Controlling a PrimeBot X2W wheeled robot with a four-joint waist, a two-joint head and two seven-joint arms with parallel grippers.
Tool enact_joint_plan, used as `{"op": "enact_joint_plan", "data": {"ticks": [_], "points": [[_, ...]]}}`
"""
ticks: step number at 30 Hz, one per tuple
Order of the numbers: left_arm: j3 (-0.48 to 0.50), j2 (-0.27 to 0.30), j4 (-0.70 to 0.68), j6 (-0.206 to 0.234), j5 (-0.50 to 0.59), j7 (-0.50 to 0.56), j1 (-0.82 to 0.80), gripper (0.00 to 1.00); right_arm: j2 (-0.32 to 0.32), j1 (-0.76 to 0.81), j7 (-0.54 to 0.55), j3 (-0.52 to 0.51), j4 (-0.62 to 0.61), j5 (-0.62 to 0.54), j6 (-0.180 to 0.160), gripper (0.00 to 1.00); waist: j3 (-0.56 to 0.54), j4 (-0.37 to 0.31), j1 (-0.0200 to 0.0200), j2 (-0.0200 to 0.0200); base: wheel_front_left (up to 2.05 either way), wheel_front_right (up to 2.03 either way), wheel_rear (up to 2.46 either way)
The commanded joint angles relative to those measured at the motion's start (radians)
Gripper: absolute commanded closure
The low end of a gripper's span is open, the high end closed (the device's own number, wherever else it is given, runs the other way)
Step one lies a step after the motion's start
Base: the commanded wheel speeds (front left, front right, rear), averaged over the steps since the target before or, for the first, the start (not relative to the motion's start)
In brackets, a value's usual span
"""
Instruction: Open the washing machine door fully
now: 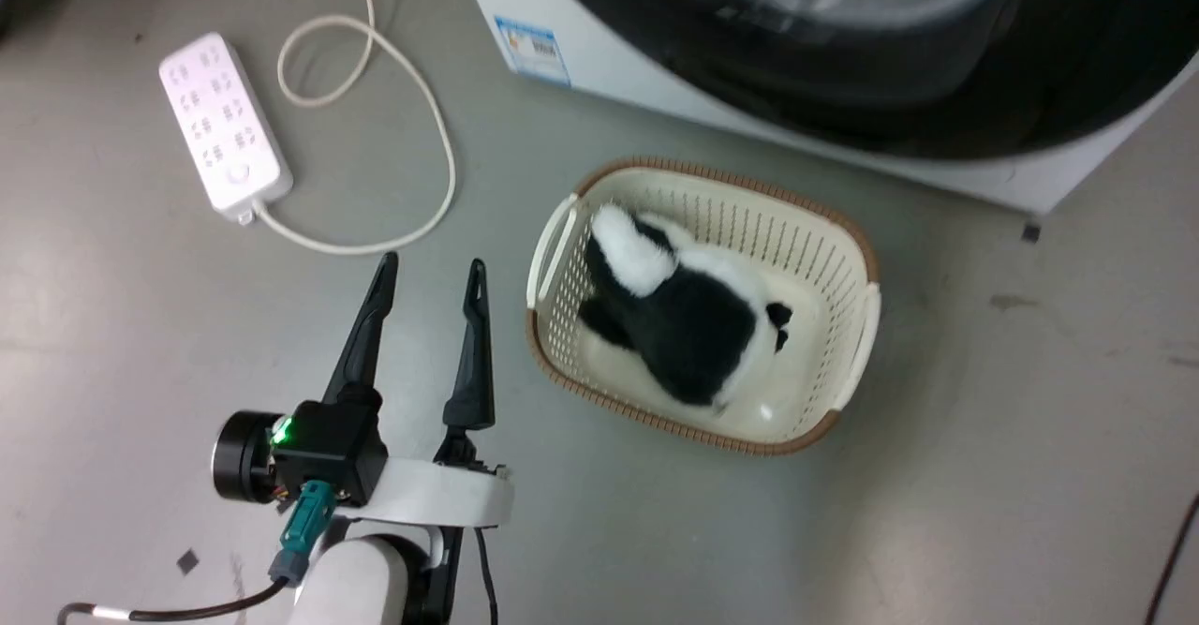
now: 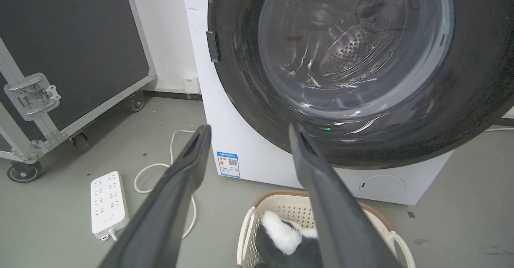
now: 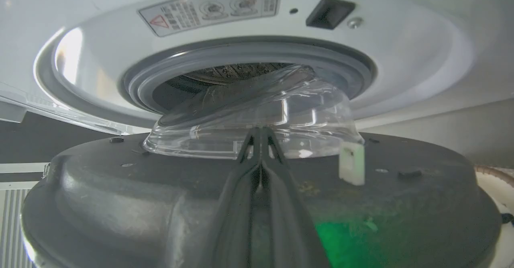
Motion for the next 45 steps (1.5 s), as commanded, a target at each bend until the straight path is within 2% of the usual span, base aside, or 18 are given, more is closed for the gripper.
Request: {"op": "enact_joint_plan", "data": {"ticks": [1,6,12,21,27,33,38,42,45], "points": [[0.005,0.001,0.004,-0.001,0.009,-0.006,0.018,0.00,0.028,0.057,0.022,0.006,-0.005,0.011,0.001,1.00,-0.049,-0.013,0.0000,0.0000,0.00,0.00,0.00],[0.014,0.001,0.019,-0.012,0.021,-0.006,0.055,0.00,0.047,0.203,0.084,0.040,-0.068,0.057,0.001,1.00,-0.130,-0.026,0.0000,0.0000,0.00,0.00,0.00],[0.021,0.001,0.033,-0.023,0.028,-0.006,0.089,0.00,0.049,0.310,0.120,0.131,-0.021,0.178,0.001,1.00,-0.200,-0.029,0.0000,0.0000,0.00,0.00,0.00],[0.017,0.001,0.044,-0.030,0.032,-0.006,0.129,0.00,0.049,0.430,0.077,0.432,0.087,0.473,0.001,1.00,-0.265,-0.022,0.0000,0.0000,0.00,0.00,0.00],[0.014,0.001,0.055,-0.042,0.039,-0.006,0.156,0.00,0.049,0.523,0.048,0.670,0.101,0.699,0.001,1.00,-0.305,-0.007,0.0000,0.0000,0.00,0.00,0.00],[0.010,0.002,0.075,-0.054,0.044,-0.006,0.199,0.00,0.049,0.669,-0.004,0.965,0.012,0.972,0.001,1.00,-0.347,0.002,0.0000,0.0000,0.00,0.00,0.00],[0.013,0.004,0.081,-0.060,0.045,-0.006,0.226,0.00,0.049,0.788,-0.110,1.203,-0.115,1.142,0.001,1.00,-0.364,0.003,0.0000,0.0000,0.00,0.00,0.00],[0.016,0.004,0.080,-0.063,0.045,-0.006,0.233,0.00,0.049,0.832,-0.199,1.314,-0.180,1.199,0.001,1.00,-0.367,0.002,0.0000,0.0000,0.00,0.00,0.00],[0.022,0.006,0.081,-0.064,0.044,-0.006,0.236,0.00,0.049,0.842,-0.277,1.332,-0.194,1.191,0.001,0.97,-0.372,-0.002,0.0000,0.0000,0.00,0.00,0.00]]}}
